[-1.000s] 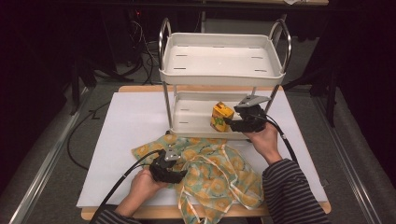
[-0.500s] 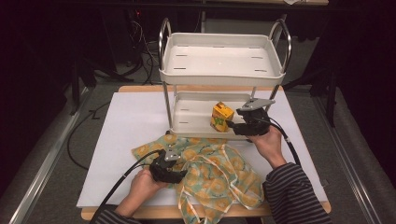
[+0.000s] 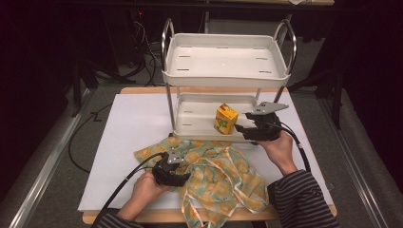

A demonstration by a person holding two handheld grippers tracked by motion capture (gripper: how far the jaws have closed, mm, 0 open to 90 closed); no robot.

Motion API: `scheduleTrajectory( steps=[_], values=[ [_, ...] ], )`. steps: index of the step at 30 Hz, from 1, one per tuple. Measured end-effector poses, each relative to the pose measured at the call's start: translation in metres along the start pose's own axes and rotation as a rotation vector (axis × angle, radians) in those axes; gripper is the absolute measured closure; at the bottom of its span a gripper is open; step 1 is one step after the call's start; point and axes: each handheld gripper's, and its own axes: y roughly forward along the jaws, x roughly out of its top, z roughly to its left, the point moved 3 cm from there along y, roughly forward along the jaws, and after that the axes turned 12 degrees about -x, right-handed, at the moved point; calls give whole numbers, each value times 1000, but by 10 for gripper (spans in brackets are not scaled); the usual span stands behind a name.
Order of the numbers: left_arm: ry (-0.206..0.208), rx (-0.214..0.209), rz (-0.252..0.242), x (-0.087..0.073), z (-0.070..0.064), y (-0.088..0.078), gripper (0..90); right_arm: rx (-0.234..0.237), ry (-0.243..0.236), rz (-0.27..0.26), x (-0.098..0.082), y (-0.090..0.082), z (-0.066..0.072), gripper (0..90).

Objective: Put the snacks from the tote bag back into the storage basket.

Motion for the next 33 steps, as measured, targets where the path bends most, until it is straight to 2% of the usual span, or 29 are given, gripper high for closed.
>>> scheduleTrajectory(
  steps=[4,16,19,22,27,33],
  values=[
    [-1,-2,1,0,0,0,347,1,-12,2,-1,-1,0,394],
    [-1,-1,0,0,0,0,347,5,5,17,-6,-14,-2,393],
    [-1,-1,1,0,0,0,347,-2,10,-12,-9,-18,-4,401],
    [-1,-1,0,0,0,0,347,-9,17,8,-14,-20,-6,397],
    [-2,-5,0,0,0,0,346,-16,7,-11,-14,-29,-8,396],
    [-1,-1,0,0,0,0,346,-14,20,-14,-16,-35,-8,394]
  ],
)
